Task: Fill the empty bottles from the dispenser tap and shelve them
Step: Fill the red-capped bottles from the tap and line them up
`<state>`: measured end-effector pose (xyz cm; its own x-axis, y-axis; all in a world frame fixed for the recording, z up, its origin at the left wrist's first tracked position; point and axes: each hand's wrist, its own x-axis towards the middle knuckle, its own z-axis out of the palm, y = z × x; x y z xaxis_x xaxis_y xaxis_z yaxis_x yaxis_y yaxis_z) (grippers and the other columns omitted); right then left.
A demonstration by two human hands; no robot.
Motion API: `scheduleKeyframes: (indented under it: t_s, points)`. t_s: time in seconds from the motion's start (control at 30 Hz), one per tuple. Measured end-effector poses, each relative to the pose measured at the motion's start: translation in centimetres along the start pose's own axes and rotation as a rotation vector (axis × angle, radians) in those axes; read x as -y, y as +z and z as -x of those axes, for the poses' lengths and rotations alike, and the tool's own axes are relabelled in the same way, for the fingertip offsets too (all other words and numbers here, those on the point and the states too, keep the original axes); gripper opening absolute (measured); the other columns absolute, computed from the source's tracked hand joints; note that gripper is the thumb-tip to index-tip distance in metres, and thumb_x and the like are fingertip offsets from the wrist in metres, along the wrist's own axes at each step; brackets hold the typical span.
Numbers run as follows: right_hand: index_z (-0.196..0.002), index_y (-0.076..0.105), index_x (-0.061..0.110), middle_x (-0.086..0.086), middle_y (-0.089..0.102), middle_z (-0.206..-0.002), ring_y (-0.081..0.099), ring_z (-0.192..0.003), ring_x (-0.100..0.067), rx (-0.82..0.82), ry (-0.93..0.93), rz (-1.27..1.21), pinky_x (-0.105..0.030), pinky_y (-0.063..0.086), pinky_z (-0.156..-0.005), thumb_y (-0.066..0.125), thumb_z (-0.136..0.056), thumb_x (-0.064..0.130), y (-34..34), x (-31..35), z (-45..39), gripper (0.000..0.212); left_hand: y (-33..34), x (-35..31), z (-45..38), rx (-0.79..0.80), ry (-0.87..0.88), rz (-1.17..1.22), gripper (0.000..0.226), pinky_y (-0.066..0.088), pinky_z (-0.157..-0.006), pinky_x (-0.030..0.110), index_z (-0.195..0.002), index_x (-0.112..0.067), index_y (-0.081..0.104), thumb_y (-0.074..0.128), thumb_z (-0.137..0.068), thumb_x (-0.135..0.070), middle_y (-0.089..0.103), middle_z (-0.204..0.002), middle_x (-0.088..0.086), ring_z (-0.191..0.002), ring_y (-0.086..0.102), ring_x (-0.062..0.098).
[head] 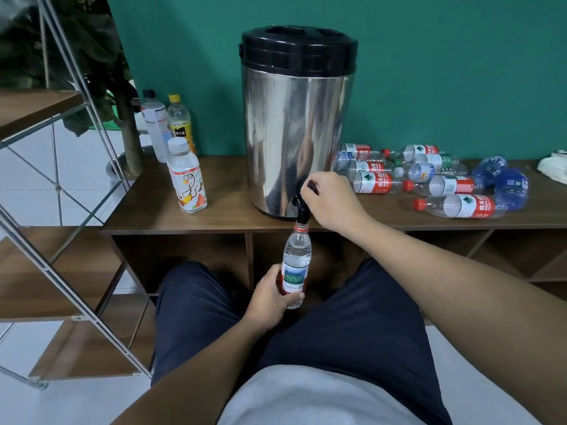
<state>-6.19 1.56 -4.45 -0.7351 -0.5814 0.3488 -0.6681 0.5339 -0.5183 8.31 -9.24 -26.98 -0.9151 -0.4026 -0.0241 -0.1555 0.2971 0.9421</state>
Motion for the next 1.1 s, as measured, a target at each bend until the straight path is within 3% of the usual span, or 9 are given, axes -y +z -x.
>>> scheduleKeyframes:
  t_s: [0.1, 0.17, 0.27, 0.4, 0.53, 0.63, 0.8, 1.03, 1.1]
  points:
    - [-0.086, 0.074, 0.023, 0.010, 0.062, -0.060, 0.056, -0.060, -0.004, 0.044, -0.029, -0.145, -0.031, 0.050, -0.066, 0.067, -0.105, 0.051, -0.6, -0.2, 0.6, 0.035, 0.0, 0.0, 0.0, 0.001, -0.001, 0.007, 0.058, 0.057, -0.087, 0.012, -0.134, -0.032, 0.065, 0.097, -0.087, -0.020, 0.078, -0.118, -0.014, -0.107, 0.074, -0.001]
    - [-0.095, 0.078, 0.019, 0.001, 0.070, -0.065, 0.060, -0.059, -0.006, 0.037, 0.036, -0.326, -0.034, 0.052, -0.072, 0.058, -0.106, 0.063, -1.3, -0.9, 0.8, 0.050, 0.0, 0.1, -0.1, -0.002, -0.002, 0.013, 0.057, 0.056, -0.086, 0.013, -0.131, -0.031, 0.066, 0.097, -0.085, -0.019, 0.079, -0.115, -0.012, -0.105, 0.076, 0.002]
    - [-0.097, 0.078, 0.013, -0.004, 0.075, -0.074, 0.061, -0.059, -0.004, -0.018, 0.092, -0.291, -0.035, 0.049, -0.071, 0.050, -0.112, 0.055, -2.1, -3.2, 0.5, 0.053, 0.1, 0.1, -0.2, -0.003, -0.016, 0.020, 0.057, 0.055, -0.084, 0.011, -0.130, -0.028, 0.066, 0.097, -0.084, -0.016, 0.079, -0.114, -0.011, -0.103, 0.075, 0.000]
    - [-0.119, 0.076, 0.018, 0.002, 0.075, -0.102, 0.071, -0.092, -0.015, 0.101, 0.124, 0.054, -0.038, 0.059, -0.093, 0.071, -0.106, 0.038, -1.8, -7.9, 0.4, 0.024, 0.1, 0.4, -0.3, 0.009, -0.027, 0.020, 0.058, 0.055, -0.083, 0.010, -0.132, -0.027, 0.064, 0.097, -0.085, -0.015, 0.079, -0.116, -0.009, -0.104, 0.075, -0.001]
    - [-0.147, 0.064, 0.020, -0.007, 0.058, -0.143, 0.064, -0.123, -0.027, 0.185, 0.128, 0.256, -0.044, 0.052, -0.111, 0.075, -0.104, 0.040, -1.2, -10.2, 1.0, 0.049, 0.1, 0.9, -0.6, -0.011, -0.049, 0.013, 0.057, 0.056, -0.084, 0.013, -0.130, -0.027, 0.063, 0.096, -0.086, -0.013, 0.079, -0.116, -0.009, -0.104, 0.076, 0.002]
    - [-0.158, 0.056, 0.020, -0.012, 0.049, -0.155, 0.054, -0.142, -0.034, 0.247, 0.161, 0.314, -0.047, 0.045, -0.121, 0.072, -0.107, 0.037, -0.7, -11.0, 1.0, 0.056, 0.0, 1.2, -0.7, -0.025, -0.078, 0.014, 0.058, 0.056, -0.083, 0.015, -0.132, -0.028, 0.062, 0.095, -0.086, -0.013, 0.079, -0.117, -0.008, -0.106, 0.076, 0.005]
    - [-0.156, 0.057, 0.017, -0.014, 0.051, -0.150, 0.057, -0.137, -0.039, 0.268, 0.192, 0.344, -0.049, 0.048, -0.117, 0.069, -0.109, 0.032, 0.3, -11.6, 1.0, 0.051, -0.3, 1.2, -0.8, -0.051, -0.104, -0.005, 0.057, 0.053, -0.077, 0.008, -0.131, -0.024, 0.060, 0.094, -0.087, -0.012, 0.077, -0.118, -0.008, -0.107, 0.074, 0.005]
    - [-0.145, 0.063, 0.015, -0.012, 0.055, -0.138, 0.061, -0.122, -0.036, 0.247, 0.195, 0.327, -0.051, 0.054, -0.106, 0.069, -0.108, 0.035, 1.1, -11.9, 1.2, 0.042, -0.2, 1.3, -0.6, -0.021, -0.099, -0.033, 0.057, 0.054, -0.087, 0.018, -0.129, -0.028, 0.058, 0.094, -0.087, -0.013, 0.075, -0.118, -0.010, -0.107, 0.072, 0.002]
    - [-0.134, 0.066, 0.015, -0.010, 0.057, -0.131, 0.062, -0.117, -0.033, 0.237, 0.185, 0.315, -0.050, 0.055, -0.103, 0.070, -0.108, 0.034, 1.2, -11.8, 1.2, 0.033, -0.3, 1.3, -0.5, -0.016, -0.096, -0.041, 0.056, 0.053, -0.085, 0.014, -0.128, -0.028, 0.058, 0.093, -0.087, -0.012, 0.076, -0.117, -0.010, -0.104, 0.072, -0.002]
